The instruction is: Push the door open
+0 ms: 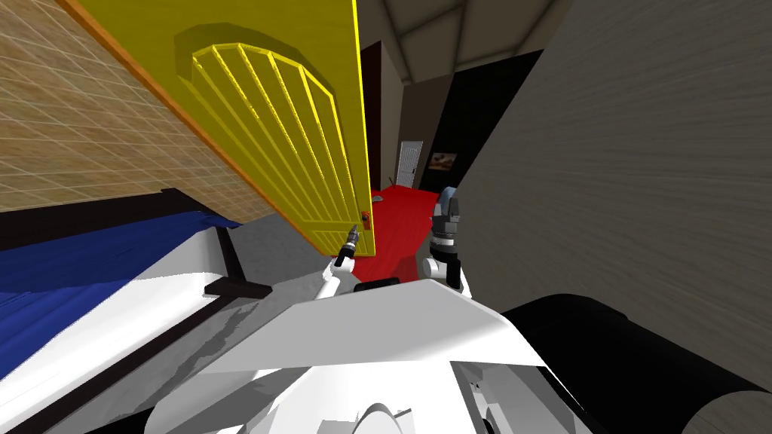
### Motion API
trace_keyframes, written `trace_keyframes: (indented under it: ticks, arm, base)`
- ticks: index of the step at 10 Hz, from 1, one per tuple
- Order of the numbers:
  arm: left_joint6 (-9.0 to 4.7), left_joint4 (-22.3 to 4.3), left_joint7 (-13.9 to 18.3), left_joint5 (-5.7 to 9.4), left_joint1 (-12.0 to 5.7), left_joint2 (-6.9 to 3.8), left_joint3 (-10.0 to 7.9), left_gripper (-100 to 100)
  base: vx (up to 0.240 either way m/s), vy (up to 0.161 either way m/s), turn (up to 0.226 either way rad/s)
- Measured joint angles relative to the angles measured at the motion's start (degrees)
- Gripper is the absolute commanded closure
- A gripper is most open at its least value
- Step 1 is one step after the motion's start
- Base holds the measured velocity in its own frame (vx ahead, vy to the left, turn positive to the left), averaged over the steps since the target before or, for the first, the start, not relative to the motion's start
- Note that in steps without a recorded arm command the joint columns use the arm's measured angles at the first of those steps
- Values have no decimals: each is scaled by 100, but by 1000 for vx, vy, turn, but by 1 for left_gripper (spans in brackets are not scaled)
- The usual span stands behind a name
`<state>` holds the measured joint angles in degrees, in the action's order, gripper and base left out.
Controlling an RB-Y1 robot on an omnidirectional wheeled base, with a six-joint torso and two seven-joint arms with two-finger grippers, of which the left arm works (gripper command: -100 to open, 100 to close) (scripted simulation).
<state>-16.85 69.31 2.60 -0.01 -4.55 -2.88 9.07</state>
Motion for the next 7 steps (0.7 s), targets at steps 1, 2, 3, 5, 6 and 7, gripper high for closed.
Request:
trace_keyframes:
  ticks: [1,2,3,5,6,7]
  arm:
    - [4,0,2,1,1,6,2,-100]
    - [-6,-6,-1,1,2,-22,-8,-100]
    - [-39,-50,-6,2,-16,-43,-25,-100]
    - [-86,-86,-25,-2,-30,-53,-55,-100]
    - [-108,-105,-32,-2,-41,-52,-70,-100]
    - [-134,-132,-40,-3,-53,-37,-90,-100]
  base:
    - [76,-35,-31]
    - [189,-39,-20]
    - [211,-60,-17]
    - [238,-55,-15]
    - [241,-36,-29]
    - [209,-61,-32]
